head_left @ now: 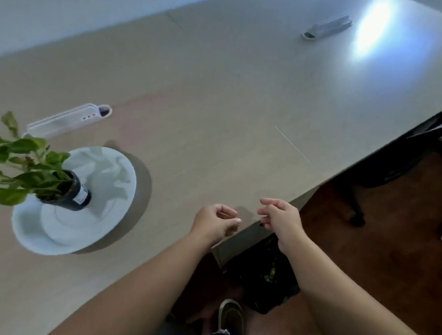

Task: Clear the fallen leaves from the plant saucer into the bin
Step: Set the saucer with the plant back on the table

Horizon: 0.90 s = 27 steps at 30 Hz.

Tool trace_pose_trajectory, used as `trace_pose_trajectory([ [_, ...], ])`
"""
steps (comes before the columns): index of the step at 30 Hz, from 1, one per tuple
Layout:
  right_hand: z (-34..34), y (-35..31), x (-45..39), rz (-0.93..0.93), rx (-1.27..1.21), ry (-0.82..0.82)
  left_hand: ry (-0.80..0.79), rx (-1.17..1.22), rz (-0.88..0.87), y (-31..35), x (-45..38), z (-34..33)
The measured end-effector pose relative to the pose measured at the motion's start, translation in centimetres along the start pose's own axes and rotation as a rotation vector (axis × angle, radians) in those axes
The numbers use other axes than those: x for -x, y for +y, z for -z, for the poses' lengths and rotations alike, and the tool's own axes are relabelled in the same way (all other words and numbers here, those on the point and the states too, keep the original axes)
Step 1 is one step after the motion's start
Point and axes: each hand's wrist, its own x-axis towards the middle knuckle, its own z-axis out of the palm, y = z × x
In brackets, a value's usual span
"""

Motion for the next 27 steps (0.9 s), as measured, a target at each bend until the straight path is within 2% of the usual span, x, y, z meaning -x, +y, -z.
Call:
trace_pose_trajectory([
  [2,-3.7,-1.0,0.7,0.024,0.096,-0.134,0.122,0.092,0.013,-0.6,1.2,4.2],
  [12,-15.7,-1.7,2.7,0.005,0.389,-0.441,0.536,0.34,0.118,-5.8,5.3,17.7],
  [15,-18.9,-1.0,3.2,-0.019,0.461,-0.517,0.609,0.416,0.176,-8.1,6.5,20.8],
  [19,-22.3,-0.2,3.9,-0.038,0.48,-0.567,0.686,0.522,0.235,-10.3,7.9,23.8],
  [23,-25.3,0.4,3.9,-0.056,0.457,-0.607,0.747,0.614,0.206,-10.7,8.7,26.2],
  [27,-27.9,-0.2,3.4,-0.067,0.428,-0.558,0.769,0.598,0.201,-10.4,8.8,28.3],
])
